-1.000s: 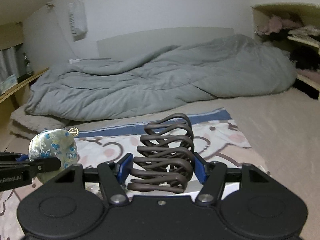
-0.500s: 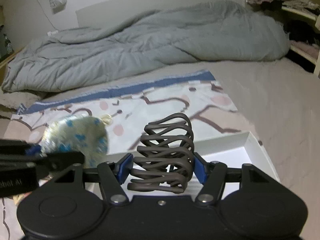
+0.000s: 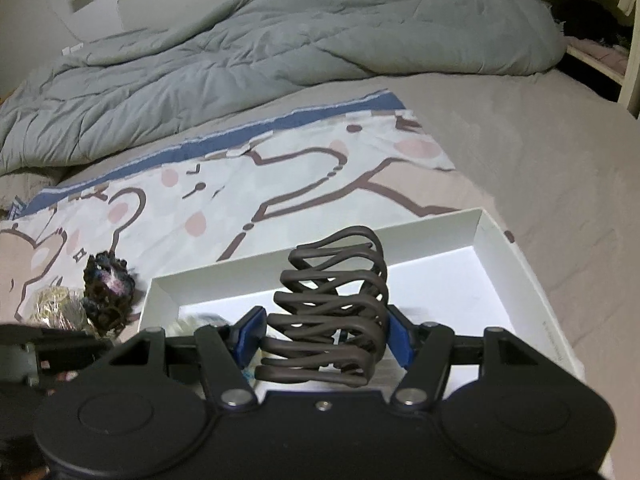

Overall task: Organize objects
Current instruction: 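Release the pouch with the left tool while the right tool drops the claw clip in the box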

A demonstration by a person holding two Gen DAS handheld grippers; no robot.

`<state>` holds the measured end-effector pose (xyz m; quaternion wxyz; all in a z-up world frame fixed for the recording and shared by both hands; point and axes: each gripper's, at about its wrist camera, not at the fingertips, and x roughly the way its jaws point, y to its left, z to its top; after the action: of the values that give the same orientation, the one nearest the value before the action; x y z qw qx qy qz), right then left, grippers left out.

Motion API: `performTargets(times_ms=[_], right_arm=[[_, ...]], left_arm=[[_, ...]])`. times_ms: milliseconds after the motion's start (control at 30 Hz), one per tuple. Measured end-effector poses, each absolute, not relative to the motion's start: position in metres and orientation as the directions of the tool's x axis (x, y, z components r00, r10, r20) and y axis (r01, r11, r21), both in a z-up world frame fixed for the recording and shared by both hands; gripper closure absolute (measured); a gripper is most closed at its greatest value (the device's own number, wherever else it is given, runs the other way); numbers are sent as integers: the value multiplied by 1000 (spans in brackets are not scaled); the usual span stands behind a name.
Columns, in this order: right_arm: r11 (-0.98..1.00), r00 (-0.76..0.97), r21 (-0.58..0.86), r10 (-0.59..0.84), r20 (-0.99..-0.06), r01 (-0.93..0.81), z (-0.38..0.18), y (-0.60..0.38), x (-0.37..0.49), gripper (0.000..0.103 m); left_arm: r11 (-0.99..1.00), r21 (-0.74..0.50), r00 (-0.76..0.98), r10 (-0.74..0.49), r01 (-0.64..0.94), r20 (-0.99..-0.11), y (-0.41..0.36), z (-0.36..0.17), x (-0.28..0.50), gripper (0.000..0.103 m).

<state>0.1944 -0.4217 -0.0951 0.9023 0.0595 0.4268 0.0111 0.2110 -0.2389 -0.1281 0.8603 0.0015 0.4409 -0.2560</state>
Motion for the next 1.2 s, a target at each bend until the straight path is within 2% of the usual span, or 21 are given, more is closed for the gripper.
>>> performTargets(times_ms=[33,67,200,267,367,433,667,767,833,900,1167,1200], right_arm=[[993,633,115,73,-771,26,-97,-421,195,39],[993,632,117,78,-771,22,-98,-420,196,39],[990,638,141,115,-762,-10,-99,-413,198,39],[989,643,145,132,-754,-34,-100,-409,199,38],[990,625,138,113,-772,-10,-105,-407,202,37],[992,618,126,90,-781,15,-107,-410,202,32],[988,615,148,88,-784,47,-107,-421,197,31],[988,599,143,86,-796,49,-109,-424,197,40],[988,578,143,80,-812,63,-112,-428,198,53],[984,563,160,91,-821,74,-114,-433,199,58],[981,527,171,97,-844,93,-121,-441,199,63],[979,533,181,103,-840,95,-122,-442,199,66]], left_arm=[[879,-214,498,-425,426,-756,-235,-126,213,52],[890,-200,522,-409,411,-749,-231,-124,215,47],[907,-169,567,-377,385,-732,-219,-114,218,35],[913,-151,576,-361,380,-733,-215,-110,217,25],[911,-109,584,-343,399,-736,-216,-108,215,21],[909,-93,583,-336,406,-740,-216,-107,212,17],[904,-39,564,-298,425,-770,-220,-112,208,15],[876,-18,503,-294,482,-813,-225,-119,206,14],[863,10,485,-274,505,-830,-228,-125,204,14],[852,45,467,-240,521,-851,-232,-132,203,14],[904,139,506,-94,404,-857,-230,-150,213,14],[909,138,506,-89,394,-858,-229,-151,214,14]])
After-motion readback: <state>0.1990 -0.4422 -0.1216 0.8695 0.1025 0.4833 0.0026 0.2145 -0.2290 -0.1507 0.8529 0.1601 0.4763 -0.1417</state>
